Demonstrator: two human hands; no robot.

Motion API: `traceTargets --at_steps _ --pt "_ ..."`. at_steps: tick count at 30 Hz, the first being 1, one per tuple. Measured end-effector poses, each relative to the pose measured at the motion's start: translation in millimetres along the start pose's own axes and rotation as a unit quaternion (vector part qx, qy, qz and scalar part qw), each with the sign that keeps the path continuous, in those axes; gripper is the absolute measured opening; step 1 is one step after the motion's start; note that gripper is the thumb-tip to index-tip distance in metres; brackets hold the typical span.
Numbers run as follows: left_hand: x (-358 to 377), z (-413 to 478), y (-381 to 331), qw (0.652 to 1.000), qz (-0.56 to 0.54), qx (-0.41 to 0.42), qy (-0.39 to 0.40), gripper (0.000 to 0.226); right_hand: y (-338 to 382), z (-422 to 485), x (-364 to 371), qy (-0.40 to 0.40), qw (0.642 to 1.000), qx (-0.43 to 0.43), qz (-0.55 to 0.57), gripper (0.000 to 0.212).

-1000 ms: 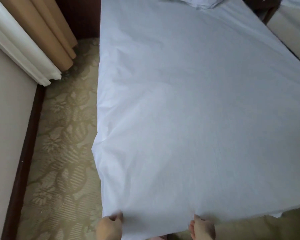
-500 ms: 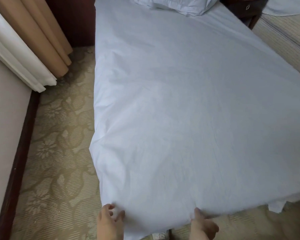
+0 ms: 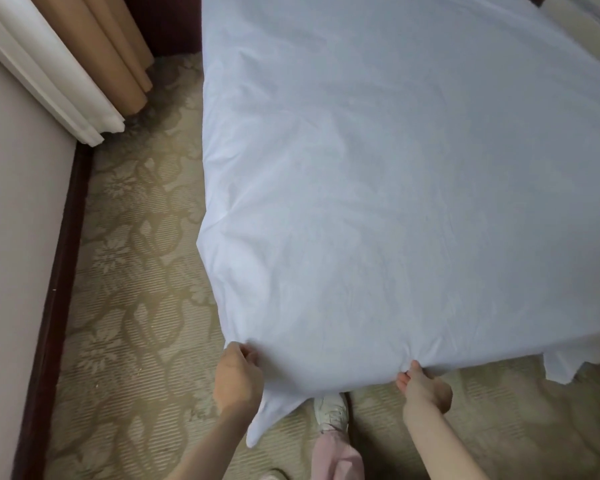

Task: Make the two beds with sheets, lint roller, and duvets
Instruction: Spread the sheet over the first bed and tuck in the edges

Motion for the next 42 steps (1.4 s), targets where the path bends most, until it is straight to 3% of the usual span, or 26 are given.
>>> traceTargets --at_steps 2,4,8,15,21,27,33,42 --pt "-6 0 9 0.997 -0.075 -0.006 -0.026 0.01 1 -3 -3 0.018 0.999 -0.009 -0.039 0.019" --pt "-10 2 17 0.99 -0.135 -0.031 -0.028 0.022 -2 0 -9 0.029 0.998 -0.033 -0.053 0.016" --pt "-18 19 18 0.982 -0.171 -0.075 -0.011 0.034 -7 3 -25 0.055 0.993 -0.058 -0.086 0.015" --pt "-31 58 -13 0.99 -0.113 -0.082 0.004 0.019 -4 3 -37 0.095 0.979 -0.101 -0.148 0.025" --pt "-31 65 -1 0.978 -0.19 -0.08 0.013 0.016 -12 15 -36 0.1 0.981 -0.088 -0.138 0.025" --pt "-34 63 -6 0.987 -0.155 -0.049 0.007 0.014 -11 12 -35 0.104 0.985 -0.072 -0.12 0.022" --pt "-40 68 2 0.982 -0.173 -0.028 0.069 0.021 -9 8 -32 0.106 0.987 -0.054 -0.108 0.017" --pt "-81 41 20 0.983 -0.085 0.042 0.154 0.023 6 -20 -38 0.13 0.986 -0.051 -0.088 0.007"
Point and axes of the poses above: each hand's wrist, its own z-axis towards the middle knuckle, its own x-axis out of the palm, y = z × x, the point moved 3 cm from there along z, towards the middle knuckle, and after that the axes turned 10 degrees about y, right-handed, at the moved point
